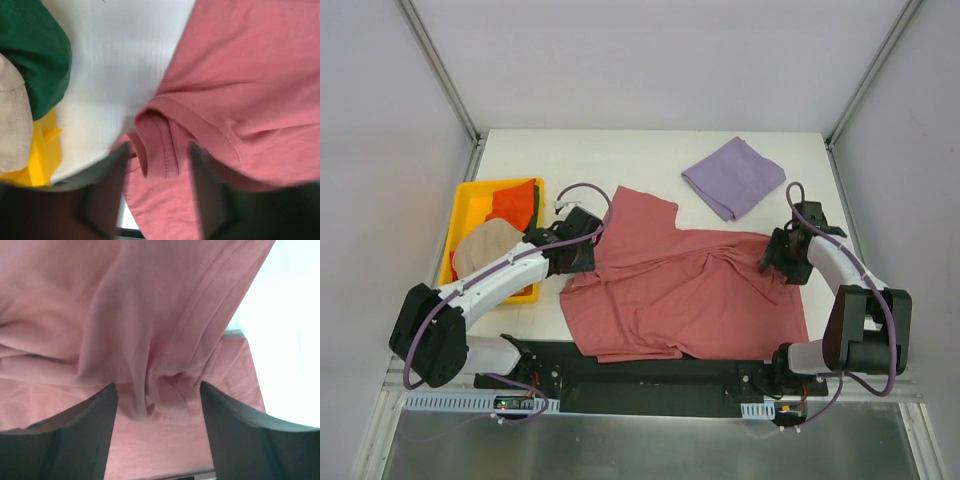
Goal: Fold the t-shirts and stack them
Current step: Flatten out the tshirt
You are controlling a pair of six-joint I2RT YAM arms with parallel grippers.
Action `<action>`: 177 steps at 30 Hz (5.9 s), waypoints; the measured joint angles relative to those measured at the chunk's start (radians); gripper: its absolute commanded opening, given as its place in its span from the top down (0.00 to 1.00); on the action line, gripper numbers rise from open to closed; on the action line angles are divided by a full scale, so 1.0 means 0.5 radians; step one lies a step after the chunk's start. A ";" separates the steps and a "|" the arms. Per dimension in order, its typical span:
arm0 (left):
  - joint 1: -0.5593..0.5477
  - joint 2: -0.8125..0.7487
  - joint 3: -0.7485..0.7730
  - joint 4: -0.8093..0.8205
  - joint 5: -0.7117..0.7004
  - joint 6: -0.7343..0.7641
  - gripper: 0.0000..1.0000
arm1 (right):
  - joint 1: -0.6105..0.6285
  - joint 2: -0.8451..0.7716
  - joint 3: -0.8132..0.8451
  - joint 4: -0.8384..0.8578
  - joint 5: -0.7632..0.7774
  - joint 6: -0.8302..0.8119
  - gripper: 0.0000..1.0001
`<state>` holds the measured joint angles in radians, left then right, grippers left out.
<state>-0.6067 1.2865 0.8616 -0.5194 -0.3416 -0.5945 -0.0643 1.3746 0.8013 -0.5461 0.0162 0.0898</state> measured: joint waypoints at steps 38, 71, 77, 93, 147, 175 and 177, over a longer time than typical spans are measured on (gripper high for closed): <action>0.164 1.190 0.819 0.275 0.793 0.281 0.01 | 0.398 2.372 3.173 -0.560 -0.103 -1.473 0.04; 0.285 1.181 1.027 0.230 1.072 0.243 0.01 | 0.175 1.190 1.973 -0.179 -0.218 -0.701 0.04; 0.284 1.230 1.009 0.224 1.241 0.211 0.01 | 0.194 0.522 1.112 -0.165 -0.191 -0.454 0.04; 0.358 1.935 1.957 -0.404 1.120 0.169 0.01 | 0.175 1.300 1.365 -0.268 -0.285 -0.345 0.04; 0.594 2.403 2.840 -0.717 0.385 0.378 1.00 | 0.448 1.231 1.545 0.235 -0.011 -1.322 0.96; 0.526 1.545 2.334 0.066 0.793 0.476 0.01 | 0.279 0.656 1.429 0.278 0.344 -0.607 0.04; 0.450 1.180 2.017 0.104 0.826 0.439 0.01 | 0.269 0.282 1.094 0.327 0.362 -0.418 0.04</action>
<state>-0.3817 1.8763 1.8702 -0.4675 0.0715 -0.3748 0.0704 1.5158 1.3483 -0.3824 0.1970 -0.1192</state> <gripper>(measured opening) 0.990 0.962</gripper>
